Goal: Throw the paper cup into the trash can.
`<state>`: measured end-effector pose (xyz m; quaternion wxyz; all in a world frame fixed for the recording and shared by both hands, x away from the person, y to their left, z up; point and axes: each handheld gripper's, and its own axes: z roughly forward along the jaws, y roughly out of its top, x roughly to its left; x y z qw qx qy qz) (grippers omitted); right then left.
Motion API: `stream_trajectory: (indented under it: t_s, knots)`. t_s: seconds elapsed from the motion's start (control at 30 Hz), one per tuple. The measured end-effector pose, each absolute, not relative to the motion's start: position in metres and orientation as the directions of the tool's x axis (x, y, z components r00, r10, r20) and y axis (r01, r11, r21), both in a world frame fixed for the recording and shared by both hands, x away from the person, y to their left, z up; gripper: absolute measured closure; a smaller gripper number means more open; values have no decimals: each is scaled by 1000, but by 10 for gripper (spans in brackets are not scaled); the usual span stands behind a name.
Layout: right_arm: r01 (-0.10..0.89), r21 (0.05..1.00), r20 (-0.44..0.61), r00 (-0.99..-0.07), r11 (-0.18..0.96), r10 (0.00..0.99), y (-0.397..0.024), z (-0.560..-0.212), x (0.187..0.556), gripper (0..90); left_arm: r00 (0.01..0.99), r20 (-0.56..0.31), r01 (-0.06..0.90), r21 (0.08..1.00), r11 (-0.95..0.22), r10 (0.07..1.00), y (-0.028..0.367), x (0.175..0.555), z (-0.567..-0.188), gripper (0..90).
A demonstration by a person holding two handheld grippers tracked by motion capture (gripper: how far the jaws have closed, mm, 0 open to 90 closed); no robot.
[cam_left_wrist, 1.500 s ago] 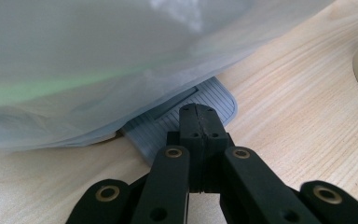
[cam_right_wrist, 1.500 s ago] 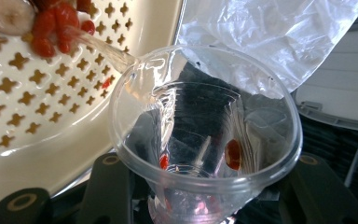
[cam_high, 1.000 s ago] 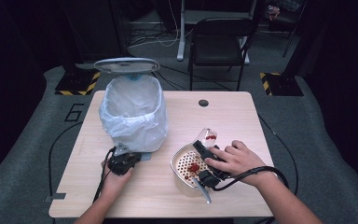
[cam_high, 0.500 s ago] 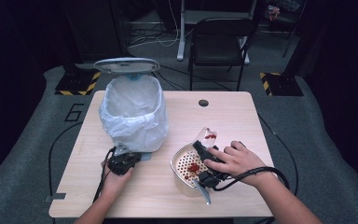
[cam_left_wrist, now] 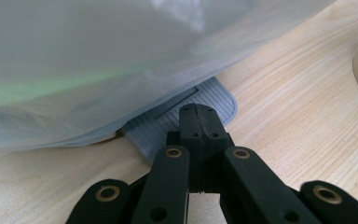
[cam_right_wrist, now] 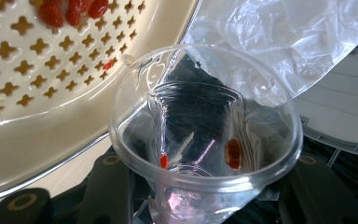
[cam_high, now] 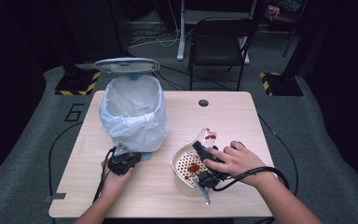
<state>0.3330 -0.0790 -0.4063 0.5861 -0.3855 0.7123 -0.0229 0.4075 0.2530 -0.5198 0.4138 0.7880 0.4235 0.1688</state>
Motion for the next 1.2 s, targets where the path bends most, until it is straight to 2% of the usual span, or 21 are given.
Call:
stream_trajectory:
  t_s: [0.1,0.17,0.23,0.37,0.43,0.47,0.57,0.67,0.87,1.03,1.2]
  knots:
    - [-521,-435,-838,-65,734,-542,-79,-399,333,523,585,-85,528,795,-299,806,253,408,-520,900]
    - [-550,-344,-870,-119,761,-479,-80,-390,336,523,576,-110,541,795,-276,810,252,407,-521,900]
    - [-540,-206,-904,-215,816,-371,-83,-385,337,523,586,-89,530,794,-298,805,253,408,-520,900]
    - [-536,-48,-897,-348,843,-273,-86,-373,345,523,586,-87,527,796,-298,806,253,408,-520,900]
    - [-506,23,-887,-408,862,-216,-89,-371,350,523,593,-70,526,788,-321,802,255,408,-519,900]
    - [-490,64,-881,-437,869,-182,-91,-370,352,522,579,-90,529,798,-289,811,253,408,-520,900]
    - [-435,195,-849,-523,879,-70,-95,-366,360,520,584,-92,531,795,-294,806,253,408,-520,900]
    - [-374,330,-795,-605,867,42,-100,-361,368,520,585,-98,534,793,-292,805,254,408,-520,900]
    - [-246,544,-663,-711,802,232,-110,-349,381,519,584,-101,535,794,-289,805,254,408,-520,900]
    - [-140,686,-524,-775,714,352,-121,-341,394,520,583,-100,535,794,-288,806,254,408,-520,900]
    - [-64,775,-401,-819,629,411,-128,-339,403,520,583,-102,535,795,-287,806,254,408,-520,900]
